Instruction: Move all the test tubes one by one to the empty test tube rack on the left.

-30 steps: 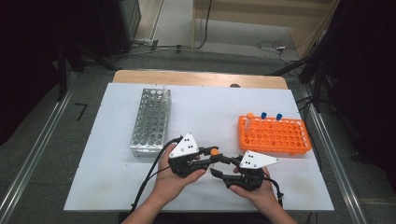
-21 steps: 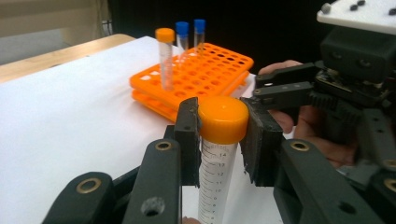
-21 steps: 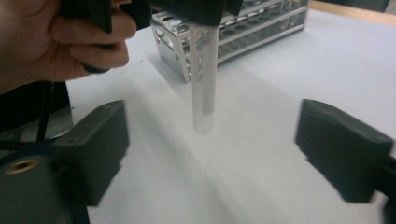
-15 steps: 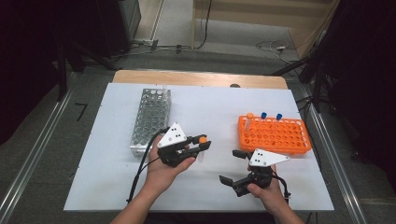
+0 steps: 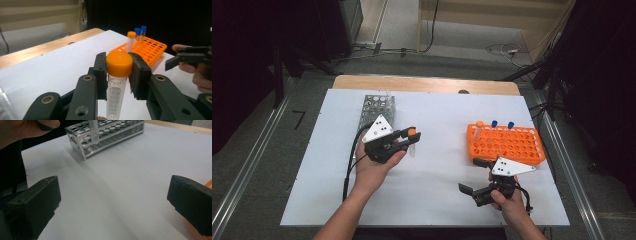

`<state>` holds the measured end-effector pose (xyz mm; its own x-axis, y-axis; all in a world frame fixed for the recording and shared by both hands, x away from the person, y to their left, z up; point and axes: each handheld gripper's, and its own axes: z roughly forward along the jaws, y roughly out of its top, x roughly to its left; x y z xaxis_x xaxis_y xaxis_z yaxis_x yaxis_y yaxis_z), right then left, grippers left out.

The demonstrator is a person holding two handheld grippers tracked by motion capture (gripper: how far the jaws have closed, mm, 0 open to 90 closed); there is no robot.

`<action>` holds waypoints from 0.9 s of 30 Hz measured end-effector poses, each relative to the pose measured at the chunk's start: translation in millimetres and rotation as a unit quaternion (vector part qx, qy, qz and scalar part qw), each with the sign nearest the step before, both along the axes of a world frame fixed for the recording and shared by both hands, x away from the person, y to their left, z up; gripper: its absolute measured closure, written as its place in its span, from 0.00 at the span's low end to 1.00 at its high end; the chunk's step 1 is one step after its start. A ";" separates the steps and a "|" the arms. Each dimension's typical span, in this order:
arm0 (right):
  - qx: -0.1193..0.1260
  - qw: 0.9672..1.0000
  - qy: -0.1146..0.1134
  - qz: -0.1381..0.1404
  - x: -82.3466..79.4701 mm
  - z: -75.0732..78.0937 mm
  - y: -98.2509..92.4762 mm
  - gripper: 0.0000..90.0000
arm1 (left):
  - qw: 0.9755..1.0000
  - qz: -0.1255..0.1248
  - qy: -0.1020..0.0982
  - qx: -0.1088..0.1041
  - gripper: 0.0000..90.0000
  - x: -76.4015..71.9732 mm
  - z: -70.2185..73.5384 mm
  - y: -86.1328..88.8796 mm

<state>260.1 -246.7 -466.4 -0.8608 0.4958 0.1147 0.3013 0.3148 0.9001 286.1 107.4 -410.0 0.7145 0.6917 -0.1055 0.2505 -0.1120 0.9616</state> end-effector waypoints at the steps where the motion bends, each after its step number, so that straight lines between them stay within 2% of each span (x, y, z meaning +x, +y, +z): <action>1: 0.002 1.000 -0.001 -0.002 0.7 -0.2 -1.2 0.00 | 1.000 0.004 -0.001 0.000 0.79 1.8 0.4 2.1; 13: 0.001 1.000 0.001 -0.015 4.4 -1.7 -8.0 0.00 | 0.999 0.048 -0.006 -0.002 0.79 27.7 4.2 24.1; 23: -0.002 1.000 0.005 -0.017 6.8 -4.7 -9.7 0.00 | 0.996 0.087 -0.008 -0.004 0.79 49.3 3.6 40.0; 27: -0.004 1.000 0.006 -0.018 7.3 -5.7 -9.4 0.00 | 0.995 0.101 -0.003 -0.009 0.79 57.5 2.9 47.4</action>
